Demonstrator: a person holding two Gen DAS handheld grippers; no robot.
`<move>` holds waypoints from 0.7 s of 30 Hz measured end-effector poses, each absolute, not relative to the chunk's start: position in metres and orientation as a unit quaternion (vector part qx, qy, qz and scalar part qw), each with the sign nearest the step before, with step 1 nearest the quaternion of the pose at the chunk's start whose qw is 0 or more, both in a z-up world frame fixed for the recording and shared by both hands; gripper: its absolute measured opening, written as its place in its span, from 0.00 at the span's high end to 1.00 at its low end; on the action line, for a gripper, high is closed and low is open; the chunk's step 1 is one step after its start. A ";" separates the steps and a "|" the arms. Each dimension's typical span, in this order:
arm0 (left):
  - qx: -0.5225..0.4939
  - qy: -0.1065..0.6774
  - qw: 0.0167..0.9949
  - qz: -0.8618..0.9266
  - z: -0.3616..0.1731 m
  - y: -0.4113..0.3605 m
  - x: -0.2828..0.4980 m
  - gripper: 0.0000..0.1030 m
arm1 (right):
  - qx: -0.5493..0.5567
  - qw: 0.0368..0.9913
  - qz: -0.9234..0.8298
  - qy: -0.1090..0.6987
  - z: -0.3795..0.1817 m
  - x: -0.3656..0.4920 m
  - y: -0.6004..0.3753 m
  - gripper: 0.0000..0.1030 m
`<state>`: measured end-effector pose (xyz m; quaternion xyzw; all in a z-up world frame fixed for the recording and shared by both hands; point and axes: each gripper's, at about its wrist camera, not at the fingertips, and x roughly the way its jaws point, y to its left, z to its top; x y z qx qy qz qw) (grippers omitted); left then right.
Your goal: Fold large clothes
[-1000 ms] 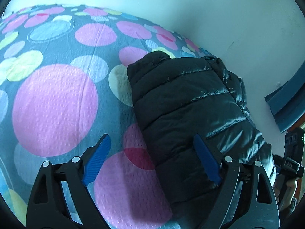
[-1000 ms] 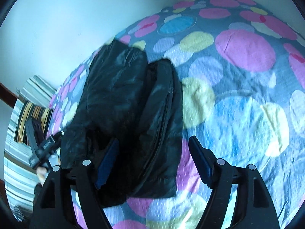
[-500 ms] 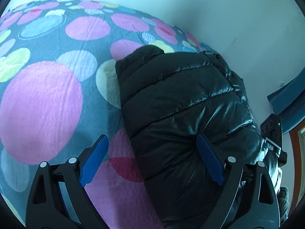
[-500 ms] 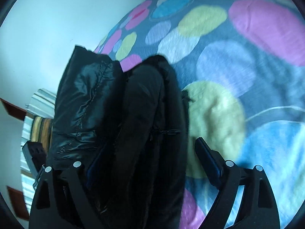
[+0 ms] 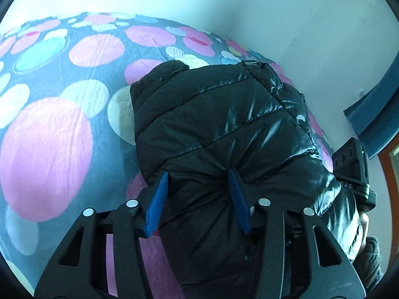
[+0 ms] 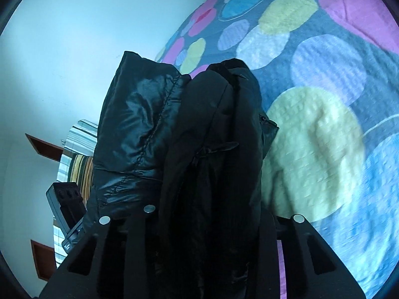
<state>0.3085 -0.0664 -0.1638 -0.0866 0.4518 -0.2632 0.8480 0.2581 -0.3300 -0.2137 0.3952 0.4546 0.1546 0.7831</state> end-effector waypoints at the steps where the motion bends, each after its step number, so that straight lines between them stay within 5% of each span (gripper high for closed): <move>1: -0.079 0.449 0.850 -0.266 -0.162 -0.065 0.308 0.65 | 0.395 0.783 0.158 0.454 -0.215 0.263 -0.326 0.68; 7: -0.076 0.440 0.861 -0.243 -0.154 -0.039 0.310 0.70 | 0.403 0.774 0.175 0.455 -0.219 0.283 -0.304 0.69; 8: -0.091 0.442 0.861 -0.236 -0.154 -0.028 0.312 0.61 | 0.395 0.778 0.176 0.457 -0.218 0.283 -0.299 0.69; 9: -0.108 0.453 0.858 -0.218 -0.155 -0.015 0.317 0.41 | 0.386 0.781 0.177 0.457 -0.217 0.286 -0.294 0.69; 11: -0.145 0.460 0.853 -0.201 -0.159 0.006 0.323 0.27 | 0.379 0.783 0.179 0.459 -0.216 0.285 -0.290 0.69; 15: -0.195 0.494 0.821 -0.212 -0.178 0.025 0.335 0.13 | 0.363 0.789 0.179 0.463 -0.215 0.287 -0.288 0.69; 21: -0.205 0.507 0.803 -0.237 -0.190 0.018 0.344 0.10 | 0.367 0.784 0.184 0.465 -0.221 0.287 -0.293 0.68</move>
